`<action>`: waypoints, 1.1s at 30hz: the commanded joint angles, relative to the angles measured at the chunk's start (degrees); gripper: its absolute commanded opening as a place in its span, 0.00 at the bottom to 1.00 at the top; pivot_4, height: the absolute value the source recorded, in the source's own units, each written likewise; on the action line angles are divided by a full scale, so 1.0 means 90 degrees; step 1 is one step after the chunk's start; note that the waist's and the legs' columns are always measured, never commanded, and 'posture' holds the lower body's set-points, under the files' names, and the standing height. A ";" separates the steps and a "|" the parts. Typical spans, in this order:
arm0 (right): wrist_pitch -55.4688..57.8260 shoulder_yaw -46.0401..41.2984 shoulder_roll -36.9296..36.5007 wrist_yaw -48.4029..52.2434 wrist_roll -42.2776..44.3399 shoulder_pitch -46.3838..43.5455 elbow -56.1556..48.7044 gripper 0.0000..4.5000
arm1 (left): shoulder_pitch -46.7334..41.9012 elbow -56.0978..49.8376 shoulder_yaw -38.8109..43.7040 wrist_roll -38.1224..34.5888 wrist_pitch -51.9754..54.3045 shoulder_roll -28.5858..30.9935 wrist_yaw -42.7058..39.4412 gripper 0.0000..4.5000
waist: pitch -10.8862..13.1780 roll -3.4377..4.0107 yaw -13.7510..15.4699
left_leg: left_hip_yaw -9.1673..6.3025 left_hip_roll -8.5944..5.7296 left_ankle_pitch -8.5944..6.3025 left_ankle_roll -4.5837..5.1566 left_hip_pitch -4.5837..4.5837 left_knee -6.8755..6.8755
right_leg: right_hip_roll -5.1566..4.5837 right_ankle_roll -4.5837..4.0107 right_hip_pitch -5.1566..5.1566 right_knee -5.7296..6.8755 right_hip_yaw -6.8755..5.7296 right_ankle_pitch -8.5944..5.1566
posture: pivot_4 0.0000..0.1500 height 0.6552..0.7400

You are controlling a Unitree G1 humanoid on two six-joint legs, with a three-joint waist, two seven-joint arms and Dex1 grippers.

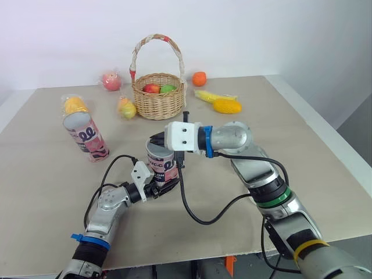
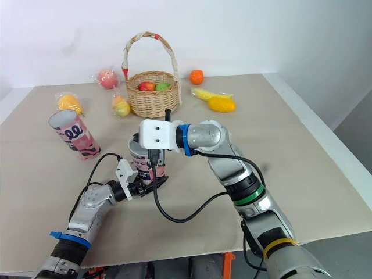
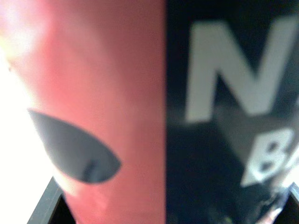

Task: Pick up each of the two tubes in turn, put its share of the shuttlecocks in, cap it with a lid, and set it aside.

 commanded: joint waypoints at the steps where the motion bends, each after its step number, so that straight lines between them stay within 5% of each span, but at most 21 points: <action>1: 0.0071 0.0774 0.0187 0.0403 0.0058 0.0283 0.0230 0.01 | 0.0037 0.0112 -0.0416 0.0302 0.0247 -0.0068 -0.0088 0.64 | -0.0001 0.0001 -0.0009 | -0.0002 0.0000 0.0000 -0.0001 0.0001 0.0000 | 0.0000 0.0000 -0.0002 0.0000 0.0000 0.0000 | 1.00 1.00; 3: 0.0251 0.0577 0.0086 0.0597 0.0292 0.0134 0.0025 0.01 | 0.0049 0.0110 -0.0416 0.0303 0.0243 -0.0067 -0.0084 0.64 | 0.0000 0.0001 -0.0022 | -0.0004 0.0000 -0.0001 -0.0001 0.0001 -0.0001 | 0.0000 -0.0001 -0.0004 -0.0002 0.0000 -0.0001 | 1.00 1.00; 6: 0.0631 0.0216 -0.0118 0.0865 0.0626 -0.0267 -0.0190 0.21 | 0.0059 0.0105 -0.0412 0.0309 0.0243 -0.0070 -0.0088 0.64 | 0.0009 0.0005 -0.0029 | -0.0011 -0.0001 -0.0001 -0.0002 -0.0010 -0.0001 | -0.0004 -0.0001 -0.0004 -0.0003 -0.0001 -0.0001 | 1.00 1.00; 8: 0.0788 0.0091 -0.0205 0.0929 0.0769 -0.0455 -0.0241 0.47 | 0.0065 0.0100 -0.0405 0.0320 0.0246 -0.0078 -0.0095 0.64 | 0.0018 -0.0002 -0.0001 | -0.0022 -0.0005 -0.0001 -0.0001 -0.0034 -0.0001 | -0.0012 0.0002 -0.0005 -0.0004 -0.0009 -0.0004 | 1.00 1.00; 12: 0.1192 -0.0419 -0.0490 0.1222 0.1236 -0.1267 -0.0285 0.56 | 0.0057 0.0133 -0.0393 0.0331 0.0233 -0.0093 -0.0118 0.64 | 0.0067 0.0004 0.0051 | -0.0028 -0.0020 -0.0002 -0.0003 -0.0062 -0.0002 | -0.0031 0.0014 -0.0016 -0.0009 -0.0014 -0.0013 | 1.00 1.00; 16: 0.1311 -0.0500 -0.0729 0.1423 0.1499 -0.1576 -0.0324 0.26 | 0.0038 0.0149 -0.0391 0.0332 0.0226 -0.0099 -0.0114 0.64 | 0.0097 -0.0005 0.0117 | -0.0035 -0.0036 -0.0005 0.0001 -0.0089 -0.0001 | -0.0051 0.0034 -0.0026 -0.0017 -0.0023 -0.0022 | 1.00 1.00; 18: 0.1311 -0.0298 -0.0924 0.1595 0.1459 -0.1526 -0.0327 0.03 | 0.0030 0.0159 -0.0394 0.0327 0.0218 -0.0096 -0.0102 0.64 | 0.0098 -0.0009 0.0128 | -0.0049 -0.0049 -0.0007 0.0002 -0.0105 -0.0001 | -0.0067 0.0044 -0.0026 -0.0025 -0.0043 -0.0028 | 1.00 1.00; 19: 0.1264 -0.0170 -0.1003 0.1648 0.1393 -0.1449 -0.0308 0.00 | 0.0024 0.0169 -0.0397 0.0324 0.0212 -0.0093 -0.0097 0.64 | 0.0099 -0.0009 0.0132 | -0.0055 -0.0054 -0.0007 0.0002 -0.0112 0.0000 | -0.0074 0.0047 -0.0027 -0.0029 -0.0050 -0.0030 | 1.00 1.00; 33: 0.0860 0.1174 -0.1518 0.2117 0.0642 -0.0374 -0.0380 0.00 | -0.0014 0.0197 -0.0410 0.0315 0.0202 -0.0088 -0.0078 0.64 | 0.0073 -0.0002 0.0128 | -0.0087 -0.0080 -0.0007 0.0003 -0.0117 0.0007 | -0.0103 0.0072 -0.0006 -0.0040 -0.0078 -0.0038 | 1.00 1.00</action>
